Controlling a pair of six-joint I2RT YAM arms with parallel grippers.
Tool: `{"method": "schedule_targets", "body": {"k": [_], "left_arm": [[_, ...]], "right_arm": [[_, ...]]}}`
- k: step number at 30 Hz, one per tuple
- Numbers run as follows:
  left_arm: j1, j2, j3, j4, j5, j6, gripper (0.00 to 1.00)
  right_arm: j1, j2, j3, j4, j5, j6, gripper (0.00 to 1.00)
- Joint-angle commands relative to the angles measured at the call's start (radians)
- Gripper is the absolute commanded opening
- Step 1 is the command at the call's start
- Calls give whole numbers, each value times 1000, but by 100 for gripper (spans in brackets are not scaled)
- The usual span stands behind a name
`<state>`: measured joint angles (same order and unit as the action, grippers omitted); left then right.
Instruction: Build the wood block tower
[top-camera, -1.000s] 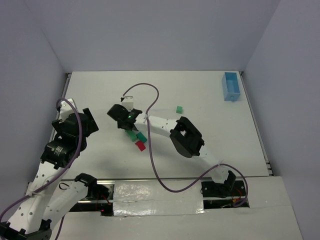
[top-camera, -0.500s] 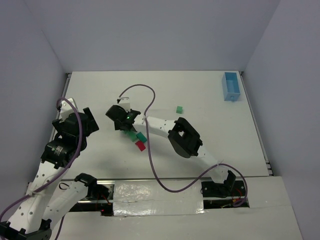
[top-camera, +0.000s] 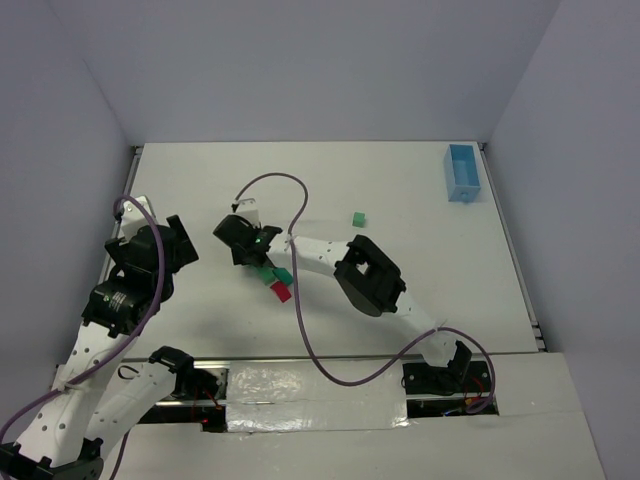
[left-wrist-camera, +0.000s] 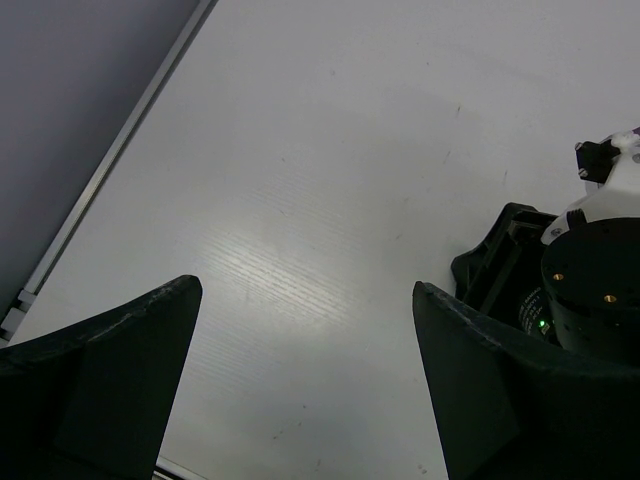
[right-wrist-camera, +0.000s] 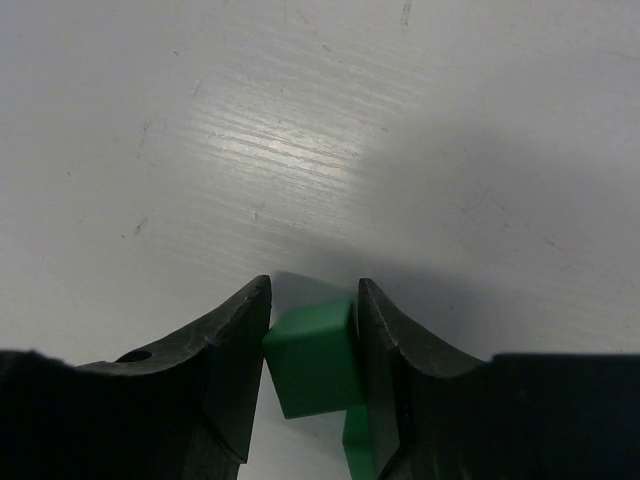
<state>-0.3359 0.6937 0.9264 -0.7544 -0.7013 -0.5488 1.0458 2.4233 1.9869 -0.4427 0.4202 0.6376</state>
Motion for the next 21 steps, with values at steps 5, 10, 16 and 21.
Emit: {"method": "schedule_targets", "body": {"k": [5,10,16,21], "left_arm": [[5,0,-4,35,0,26,99],[5,0,-4,36,-1,24,100],[5,3,-6,36,2,24,99],[5,6,-6,41,8,29,100]], "right_arm": [[14,-95,-16,85,-24,-94,32],[-13,-223,-58,130,9,-136,32],[-166,-453,-317,125,65,-73,32],[-375,-642,-684,196,69,36,32]]}}
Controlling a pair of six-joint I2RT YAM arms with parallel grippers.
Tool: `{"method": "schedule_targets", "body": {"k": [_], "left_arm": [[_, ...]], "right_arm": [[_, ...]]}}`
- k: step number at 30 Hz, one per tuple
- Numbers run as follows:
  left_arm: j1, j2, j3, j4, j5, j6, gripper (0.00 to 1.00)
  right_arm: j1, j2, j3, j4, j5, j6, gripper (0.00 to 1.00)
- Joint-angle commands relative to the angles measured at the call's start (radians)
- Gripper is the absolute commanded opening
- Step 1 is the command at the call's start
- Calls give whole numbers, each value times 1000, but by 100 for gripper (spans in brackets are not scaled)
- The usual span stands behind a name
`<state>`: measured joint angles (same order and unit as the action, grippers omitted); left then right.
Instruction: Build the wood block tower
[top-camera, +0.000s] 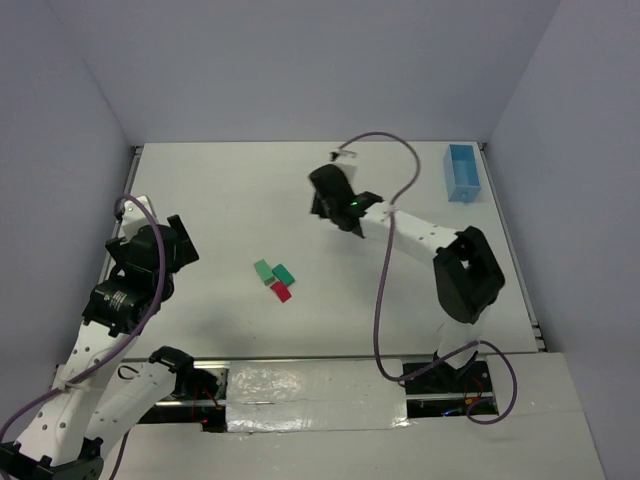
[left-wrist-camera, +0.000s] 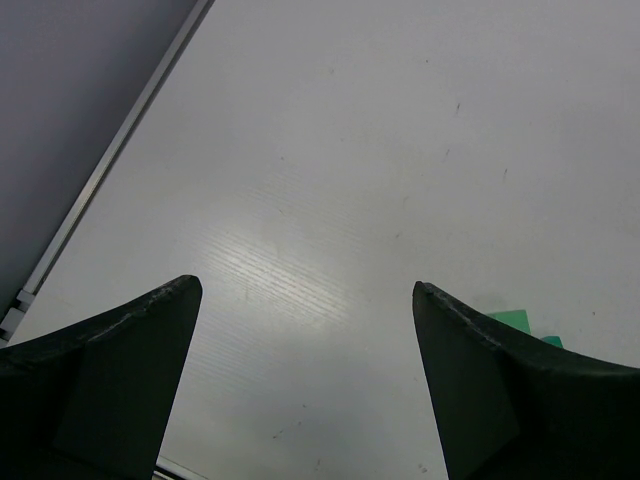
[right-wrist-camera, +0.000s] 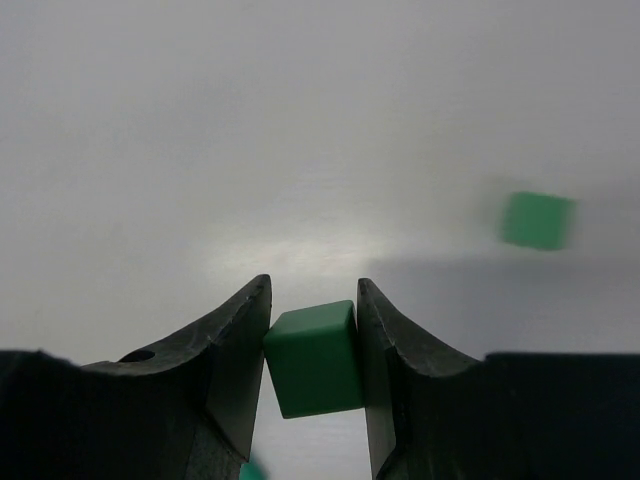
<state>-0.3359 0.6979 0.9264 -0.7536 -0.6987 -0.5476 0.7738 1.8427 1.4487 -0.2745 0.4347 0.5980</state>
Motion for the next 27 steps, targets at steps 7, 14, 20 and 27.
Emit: {"method": "schedule_targets", "body": {"k": [7,14,20,27], "left_arm": [[5,17,-4,43,15,31,100],[6,25,-5,42,11,31,99],[5,25,-6,42,11,31,99],[5,28,-6,42,15,32,99]], "right_arm": [[-295,-103,-258,12,111,106,32],[-376,26,-199,8,79,115,34],[-410,102,-162,17,35,125,36],[-423,122,-154,37,12,120,41]]}}
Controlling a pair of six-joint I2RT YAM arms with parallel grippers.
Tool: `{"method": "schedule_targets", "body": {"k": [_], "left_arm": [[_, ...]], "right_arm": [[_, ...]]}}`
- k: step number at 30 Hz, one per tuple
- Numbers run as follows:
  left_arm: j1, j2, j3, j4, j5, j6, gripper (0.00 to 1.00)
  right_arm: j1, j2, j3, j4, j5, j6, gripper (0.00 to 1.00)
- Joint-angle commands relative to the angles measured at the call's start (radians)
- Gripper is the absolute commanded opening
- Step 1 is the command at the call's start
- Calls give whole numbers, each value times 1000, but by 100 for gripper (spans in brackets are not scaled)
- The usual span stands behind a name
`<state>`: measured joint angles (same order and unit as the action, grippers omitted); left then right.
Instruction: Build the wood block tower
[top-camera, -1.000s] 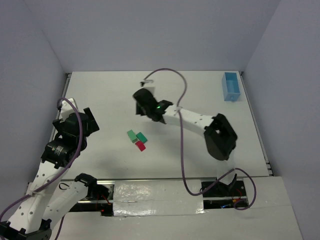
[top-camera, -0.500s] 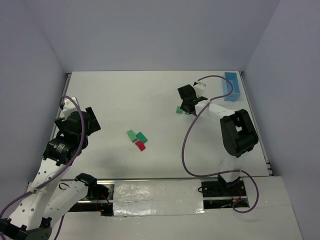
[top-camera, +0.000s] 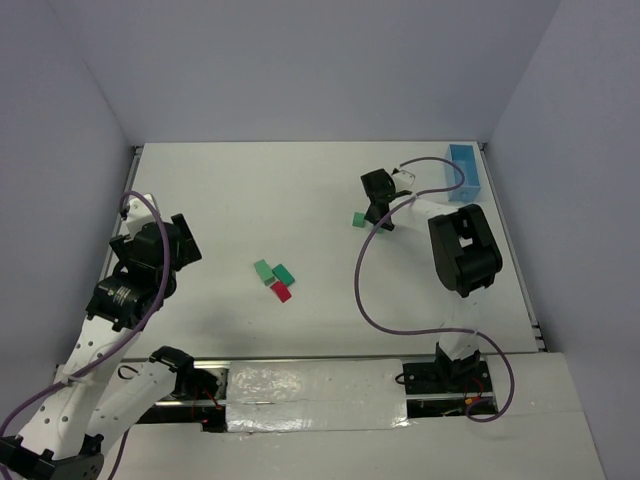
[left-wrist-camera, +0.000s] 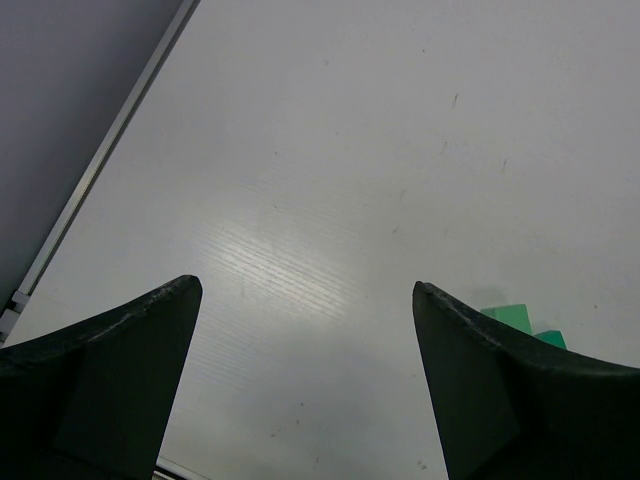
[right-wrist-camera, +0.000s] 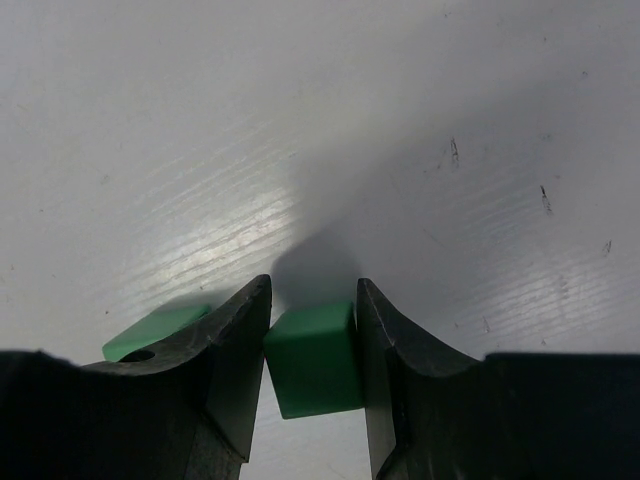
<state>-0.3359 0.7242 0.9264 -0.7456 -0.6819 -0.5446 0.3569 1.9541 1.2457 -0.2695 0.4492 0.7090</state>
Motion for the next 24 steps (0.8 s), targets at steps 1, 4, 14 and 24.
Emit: {"method": "schedule_targets", "body": {"k": [1,4,14,24], "left_arm": [[5,0,-6,35,-2,29,99],[5,0,-6,35,-2,29,99],[5,0,-6,35,-2,29,99],[5,3,-6,37,4,32,100]], "right_arm": [[-6,23,63,30,-3,7,42],[-12,37,83,26,0,6,42],[-15,62,123,12,-13,-3,49],[-13,42,106,16,-23,4,62]]}}
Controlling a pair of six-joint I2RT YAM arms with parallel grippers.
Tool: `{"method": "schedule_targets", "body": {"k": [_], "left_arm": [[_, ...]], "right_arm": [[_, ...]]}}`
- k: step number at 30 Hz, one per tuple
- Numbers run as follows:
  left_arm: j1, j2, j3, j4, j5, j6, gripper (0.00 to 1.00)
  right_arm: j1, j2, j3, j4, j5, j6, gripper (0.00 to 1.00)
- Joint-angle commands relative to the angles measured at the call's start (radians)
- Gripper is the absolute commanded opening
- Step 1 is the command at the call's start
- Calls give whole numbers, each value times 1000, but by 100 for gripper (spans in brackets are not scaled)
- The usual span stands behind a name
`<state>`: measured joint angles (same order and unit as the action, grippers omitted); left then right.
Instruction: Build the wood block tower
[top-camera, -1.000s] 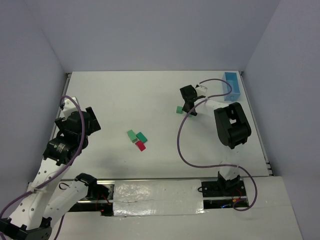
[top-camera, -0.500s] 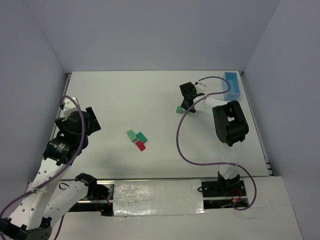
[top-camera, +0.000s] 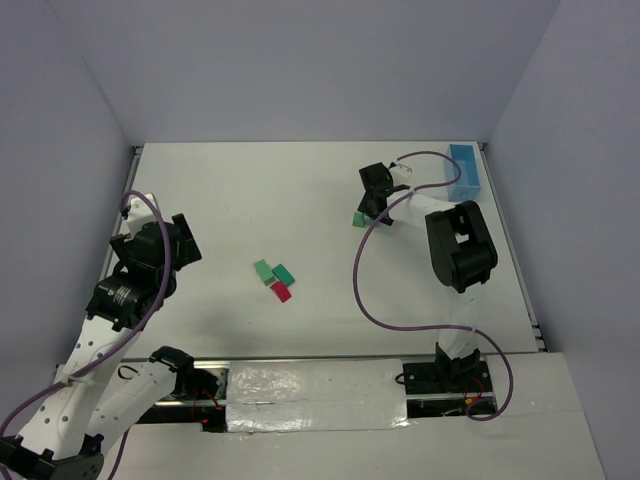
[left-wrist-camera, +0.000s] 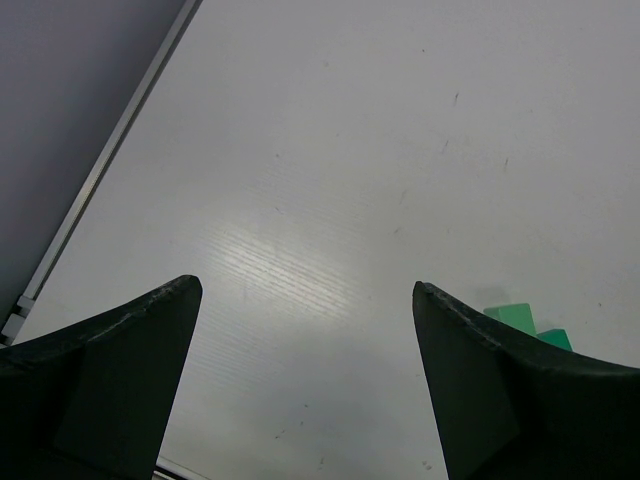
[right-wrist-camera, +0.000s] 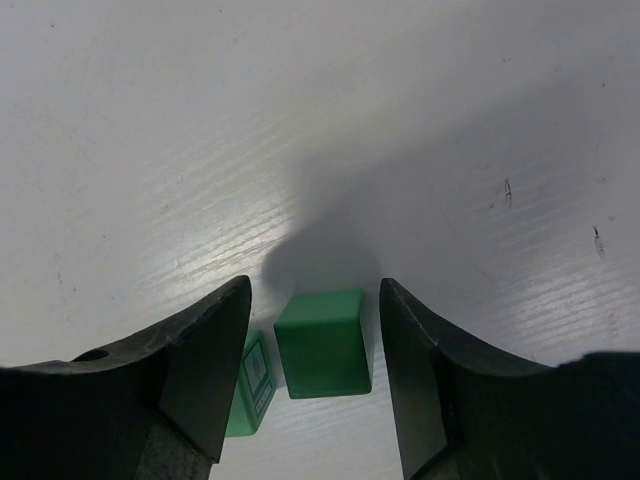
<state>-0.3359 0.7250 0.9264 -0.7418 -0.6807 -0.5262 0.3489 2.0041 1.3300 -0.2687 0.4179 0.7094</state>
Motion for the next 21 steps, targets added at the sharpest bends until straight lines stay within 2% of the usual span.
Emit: {"method": "schedule_targets", "body": {"k": [1,7,10,16,21], "left_arm": [[5,2,-6,35,4,15,99],[5,4,-6,36,9,17,99],[5,4,-6,36,10,18,99],[5,4,-6,38,13,18,100],[5,8,-6,39,15,20,100]], "right_arm": [[-7,-17,21,16,9,4,63],[-8,-59,21,13,16,-2,63],[-8,-83,3,28,15,-8,55],[-7,-102,-18,33,9,-19,46],[-8,-100,-29,36,-2,-28,45]]}}
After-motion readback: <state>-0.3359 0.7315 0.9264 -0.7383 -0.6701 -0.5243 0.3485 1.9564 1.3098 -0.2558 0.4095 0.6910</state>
